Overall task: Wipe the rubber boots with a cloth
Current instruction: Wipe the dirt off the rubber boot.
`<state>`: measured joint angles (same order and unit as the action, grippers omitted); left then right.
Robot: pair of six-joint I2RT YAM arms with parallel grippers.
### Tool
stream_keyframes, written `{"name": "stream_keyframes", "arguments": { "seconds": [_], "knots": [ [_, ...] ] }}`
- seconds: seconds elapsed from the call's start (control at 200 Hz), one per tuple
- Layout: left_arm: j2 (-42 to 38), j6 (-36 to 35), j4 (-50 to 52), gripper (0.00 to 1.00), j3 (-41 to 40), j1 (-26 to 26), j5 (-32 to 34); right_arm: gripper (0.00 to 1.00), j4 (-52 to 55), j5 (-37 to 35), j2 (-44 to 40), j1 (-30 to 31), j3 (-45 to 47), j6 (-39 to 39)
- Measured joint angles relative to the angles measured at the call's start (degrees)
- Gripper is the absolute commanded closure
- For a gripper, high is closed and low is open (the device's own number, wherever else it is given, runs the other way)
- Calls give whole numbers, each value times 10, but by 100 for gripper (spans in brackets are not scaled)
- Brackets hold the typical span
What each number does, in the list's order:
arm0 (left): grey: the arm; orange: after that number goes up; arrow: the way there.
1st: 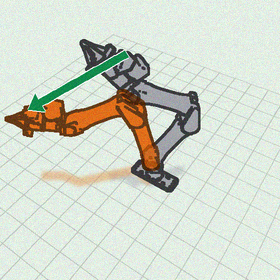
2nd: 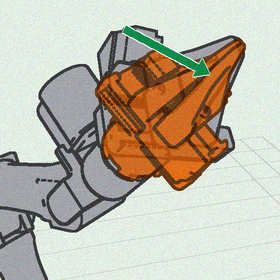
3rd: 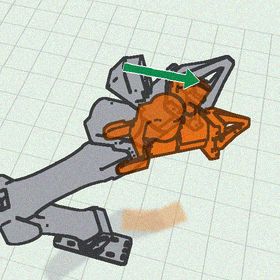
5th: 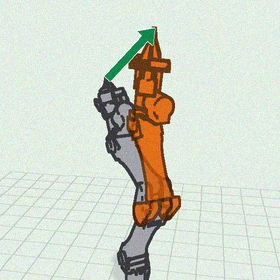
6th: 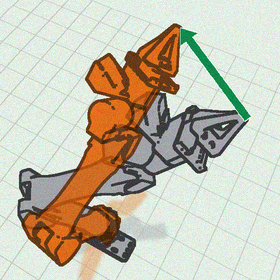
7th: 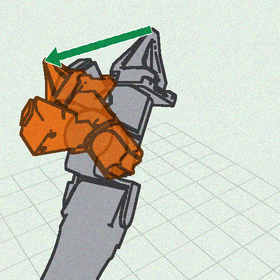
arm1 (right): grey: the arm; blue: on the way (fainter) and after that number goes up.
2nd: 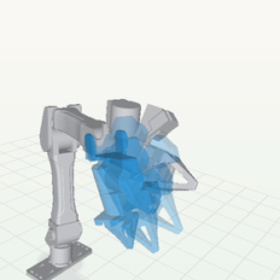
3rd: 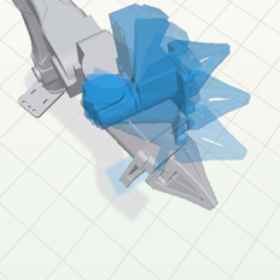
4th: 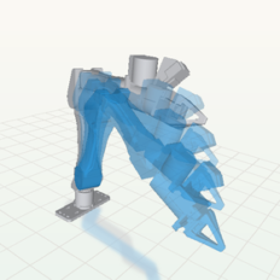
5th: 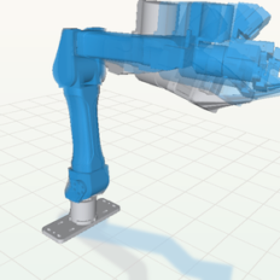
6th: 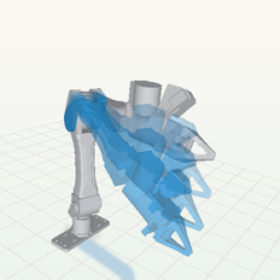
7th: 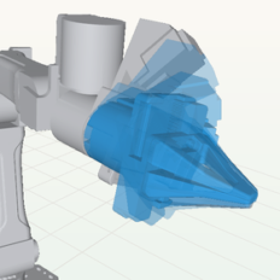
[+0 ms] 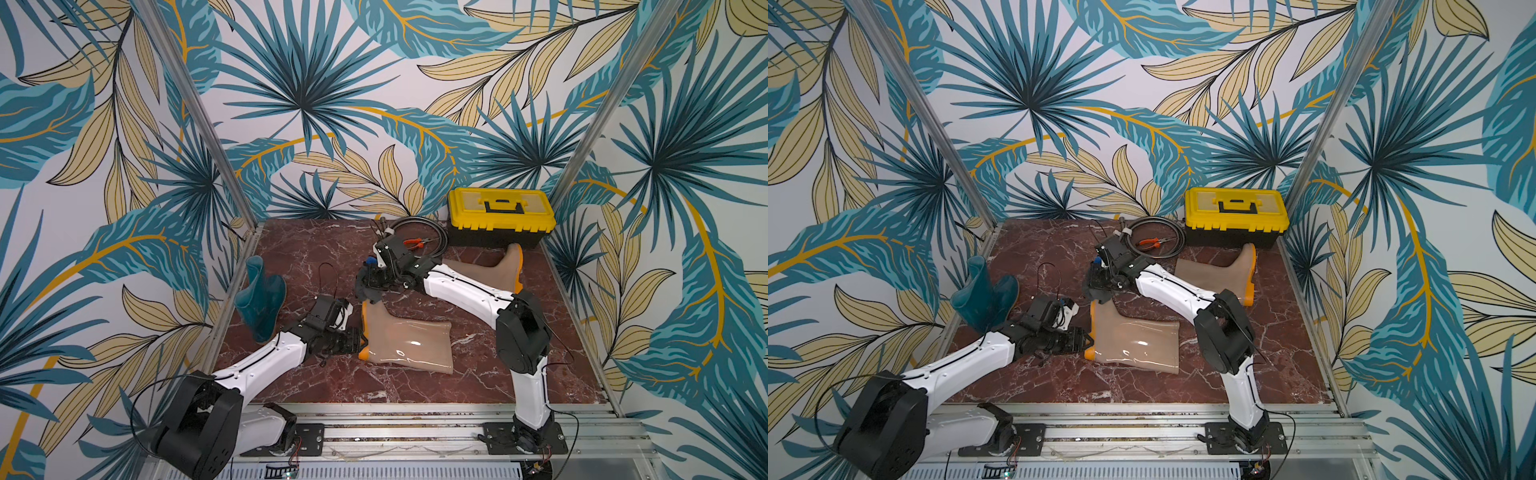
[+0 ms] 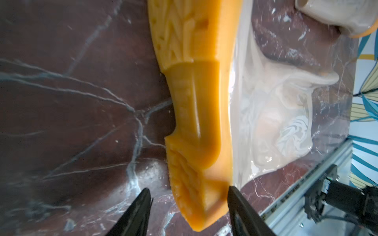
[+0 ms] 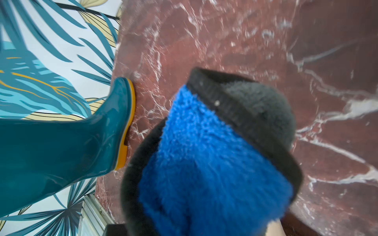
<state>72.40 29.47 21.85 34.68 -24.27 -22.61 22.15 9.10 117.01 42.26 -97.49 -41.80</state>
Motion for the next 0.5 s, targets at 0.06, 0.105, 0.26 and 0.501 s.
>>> {"name": "stream_keyframes", "arguments": {
  "seconds": [0.06, 0.105, 0.26, 0.501],
  "knots": [
    [9, 4, -12, 54, 1, 0, -15, 100, -14, 5, -8, 2, 36, -11],
    [13, 7, -20, 58, 1, 0, -23, 100, -24, 6, -19, 4, 69, -18],
    [16, 17, -32, 80, 2, 0, -41, 100, -76, 2, -102, 41, 213, -58],
    [12, 26, -27, 95, 2, 0, -56, 100, -187, -68, -181, 123, 369, -156]
  ]
}}
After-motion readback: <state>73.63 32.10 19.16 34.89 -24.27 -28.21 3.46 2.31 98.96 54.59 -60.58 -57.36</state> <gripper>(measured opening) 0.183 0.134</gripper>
